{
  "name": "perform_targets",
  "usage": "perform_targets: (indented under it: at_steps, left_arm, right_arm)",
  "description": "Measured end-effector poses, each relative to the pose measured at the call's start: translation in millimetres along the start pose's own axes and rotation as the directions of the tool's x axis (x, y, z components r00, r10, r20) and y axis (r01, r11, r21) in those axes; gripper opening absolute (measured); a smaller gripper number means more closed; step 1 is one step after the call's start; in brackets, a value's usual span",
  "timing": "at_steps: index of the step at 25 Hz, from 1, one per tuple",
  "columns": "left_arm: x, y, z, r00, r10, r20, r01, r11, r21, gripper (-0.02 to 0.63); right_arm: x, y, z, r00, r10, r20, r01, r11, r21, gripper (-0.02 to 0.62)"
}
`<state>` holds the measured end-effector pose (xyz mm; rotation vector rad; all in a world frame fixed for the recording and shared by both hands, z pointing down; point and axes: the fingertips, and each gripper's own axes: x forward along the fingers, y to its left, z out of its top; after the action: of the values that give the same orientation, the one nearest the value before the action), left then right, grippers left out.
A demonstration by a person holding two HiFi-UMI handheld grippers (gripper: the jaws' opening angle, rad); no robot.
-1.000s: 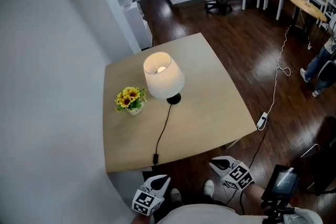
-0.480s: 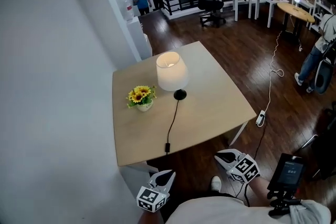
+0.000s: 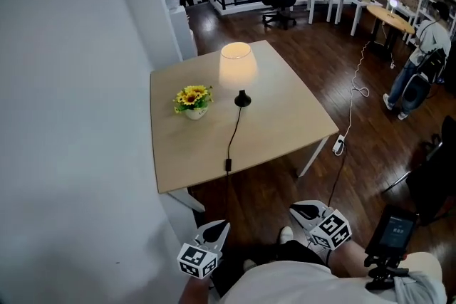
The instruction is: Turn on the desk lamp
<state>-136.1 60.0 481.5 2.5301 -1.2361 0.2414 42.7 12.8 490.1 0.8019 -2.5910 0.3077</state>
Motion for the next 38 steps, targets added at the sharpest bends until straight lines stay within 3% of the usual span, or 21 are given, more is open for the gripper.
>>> perform_targets:
  at_steps: [3,9,16,26,38]
  left_arm:
    - [-26.2,-15.9,-5.7,1.0,0.001,0.016,-0.001,1.0,-0.008,0.018]
    - [-18.7,-32.9,10.5,0.999,0.0,0.035,0.001,0.999,-0.035,0.018]
    - [-5.9,-48.8,35.4,0.997,0.016,0.079,-0.016,1.0,-0.004,0.018]
    - [-1.3,-62.6,32.8,0.999,-0.029,0.015,0.029,0.999,0.016,0.018]
    - [-5.6,-72.6,19.5,0.999,-0.048,0.014,0.048,0.999,0.024,0.018]
  right_arm:
    - [-20.6,19.6,-3.7,1.0,-0.005,0.006,0.005,1.0,-0.01,0.017]
    - [-39.0,0.7,19.7,0.999,-0.013,0.045,0.015,0.999,-0.048,0.055]
    - [-57.7,-18.4,31.9,0.994,-0.01,0.111,0.017,0.998,-0.065,0.058]
    - [-71.7,-4.6,33.0,0.994,-0.048,0.102,0.053,0.998,-0.038,0.058]
    - [-80.9,5.7,28.7,0.994,-0.056,0.089,0.059,0.998,-0.035,0.058]
